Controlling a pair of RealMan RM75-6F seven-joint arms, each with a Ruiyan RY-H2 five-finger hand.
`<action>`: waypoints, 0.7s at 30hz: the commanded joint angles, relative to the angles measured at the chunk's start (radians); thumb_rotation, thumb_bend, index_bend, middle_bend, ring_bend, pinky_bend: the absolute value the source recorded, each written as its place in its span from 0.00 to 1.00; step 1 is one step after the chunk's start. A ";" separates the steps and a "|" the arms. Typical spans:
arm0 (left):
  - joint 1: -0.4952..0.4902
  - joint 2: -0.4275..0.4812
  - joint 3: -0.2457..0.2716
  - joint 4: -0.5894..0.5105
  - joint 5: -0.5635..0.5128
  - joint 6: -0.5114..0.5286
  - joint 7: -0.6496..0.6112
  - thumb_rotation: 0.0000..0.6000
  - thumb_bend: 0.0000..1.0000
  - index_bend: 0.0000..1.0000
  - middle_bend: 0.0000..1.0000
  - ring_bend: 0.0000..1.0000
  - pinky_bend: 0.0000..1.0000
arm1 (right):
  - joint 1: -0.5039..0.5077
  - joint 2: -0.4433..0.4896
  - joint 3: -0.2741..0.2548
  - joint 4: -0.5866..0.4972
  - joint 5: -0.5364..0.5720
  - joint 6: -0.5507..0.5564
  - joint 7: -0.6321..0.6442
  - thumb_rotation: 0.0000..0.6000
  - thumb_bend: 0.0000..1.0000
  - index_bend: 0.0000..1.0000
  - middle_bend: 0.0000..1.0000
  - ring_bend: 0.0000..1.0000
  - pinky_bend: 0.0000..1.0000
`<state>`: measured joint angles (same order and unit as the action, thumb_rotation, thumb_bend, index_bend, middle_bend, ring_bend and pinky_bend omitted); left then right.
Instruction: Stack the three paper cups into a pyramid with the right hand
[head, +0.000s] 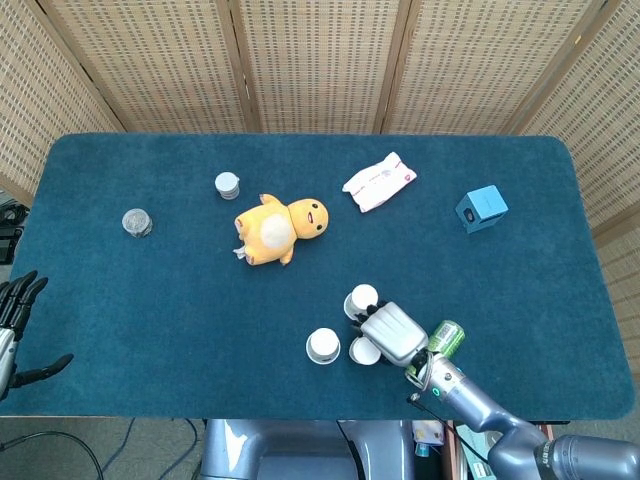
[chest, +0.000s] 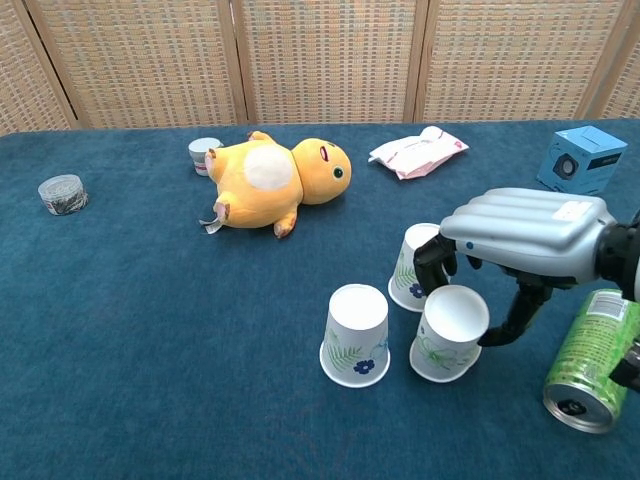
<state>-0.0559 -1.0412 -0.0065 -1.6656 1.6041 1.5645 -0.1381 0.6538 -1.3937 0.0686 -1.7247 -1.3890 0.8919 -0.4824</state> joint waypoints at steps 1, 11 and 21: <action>0.000 0.000 0.001 0.000 0.001 0.000 0.000 1.00 0.02 0.00 0.00 0.00 0.00 | 0.004 -0.010 0.001 0.001 0.007 0.004 -0.006 1.00 0.40 0.52 0.54 0.41 0.48; 0.001 -0.001 0.002 0.000 0.002 0.000 0.005 1.00 0.02 0.00 0.00 0.00 0.00 | 0.021 -0.055 0.007 0.012 0.064 0.004 -0.039 1.00 0.40 0.51 0.49 0.40 0.47; 0.001 0.000 0.003 0.000 0.005 -0.001 0.003 1.00 0.02 0.00 0.00 0.00 0.00 | 0.046 -0.010 -0.006 -0.060 0.143 -0.029 -0.071 1.00 0.28 0.27 0.26 0.21 0.28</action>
<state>-0.0555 -1.0413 -0.0032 -1.6659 1.6086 1.5631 -0.1351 0.6979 -1.4077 0.0650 -1.7802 -1.2431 0.8579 -0.5526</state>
